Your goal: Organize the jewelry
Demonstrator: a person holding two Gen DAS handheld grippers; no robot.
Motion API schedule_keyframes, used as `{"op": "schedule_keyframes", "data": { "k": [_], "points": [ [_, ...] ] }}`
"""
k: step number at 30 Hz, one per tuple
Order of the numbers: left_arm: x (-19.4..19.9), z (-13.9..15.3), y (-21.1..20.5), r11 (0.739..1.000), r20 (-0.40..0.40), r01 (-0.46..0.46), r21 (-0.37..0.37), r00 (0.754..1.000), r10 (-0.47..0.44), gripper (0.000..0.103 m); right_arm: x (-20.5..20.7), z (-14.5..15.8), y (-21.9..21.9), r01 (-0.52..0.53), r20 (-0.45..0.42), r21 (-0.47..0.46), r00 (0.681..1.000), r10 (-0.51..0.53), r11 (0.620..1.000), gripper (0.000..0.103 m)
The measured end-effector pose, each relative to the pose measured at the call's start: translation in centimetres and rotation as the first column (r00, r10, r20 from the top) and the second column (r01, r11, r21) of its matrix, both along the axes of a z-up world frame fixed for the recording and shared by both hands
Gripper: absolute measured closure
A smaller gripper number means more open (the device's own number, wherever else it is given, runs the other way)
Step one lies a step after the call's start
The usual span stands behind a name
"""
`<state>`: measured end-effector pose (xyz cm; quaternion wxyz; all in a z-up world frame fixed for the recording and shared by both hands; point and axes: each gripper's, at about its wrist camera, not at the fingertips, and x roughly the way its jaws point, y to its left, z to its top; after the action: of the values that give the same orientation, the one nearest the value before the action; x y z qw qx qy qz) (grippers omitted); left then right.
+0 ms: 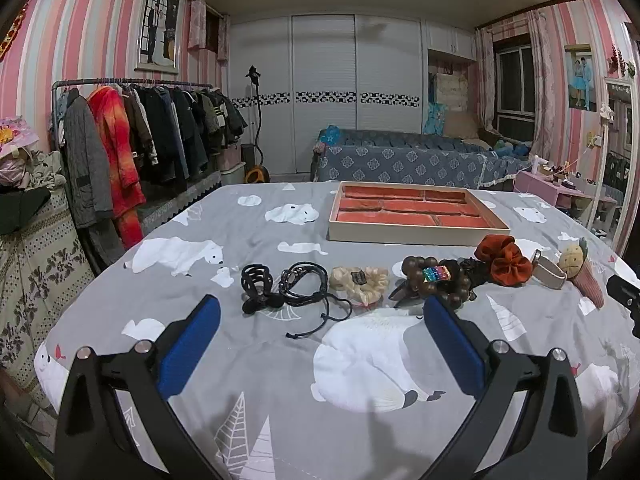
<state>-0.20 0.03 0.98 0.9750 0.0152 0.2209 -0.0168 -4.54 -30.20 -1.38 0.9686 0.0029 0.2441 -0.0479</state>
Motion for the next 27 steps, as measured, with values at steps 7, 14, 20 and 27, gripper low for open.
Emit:
{"op": "schedule_keyframes", "data": {
  "k": [7, 14, 20, 27],
  "points": [
    [0.03, -0.09, 0.07, 1.0, -0.001, -0.009, -0.002, 1.0, 0.009, 0.004, -0.08, 0.15, -0.19, 0.01, 0.005, 0.0, 1.0, -0.01, 1.0, 0.004],
    [0.32, -0.21, 0.02, 1.0, -0.012, -0.007, -0.003, 1.0, 0.007, 0.004, -0.08, 0.03, -0.53, 0.017, 0.008, 0.005, 1.0, -0.017, 1.0, 0.004],
    [0.23, -0.2, 0.0, 1.0, -0.004, -0.008, -0.001, 1.0, 0.008, 0.004, 0.32, 0.24, -0.41, 0.008, 0.007, 0.01, 1.0, -0.008, 1.0, 0.004],
    [0.11, -0.33, 0.1, 1.0, -0.006, -0.008, 0.001, 1.0, 0.008, 0.004, 0.19, -0.28, -0.39, 0.001, 0.0, 0.009, 1.0, -0.001, 1.0, 0.004]
  ]
}}
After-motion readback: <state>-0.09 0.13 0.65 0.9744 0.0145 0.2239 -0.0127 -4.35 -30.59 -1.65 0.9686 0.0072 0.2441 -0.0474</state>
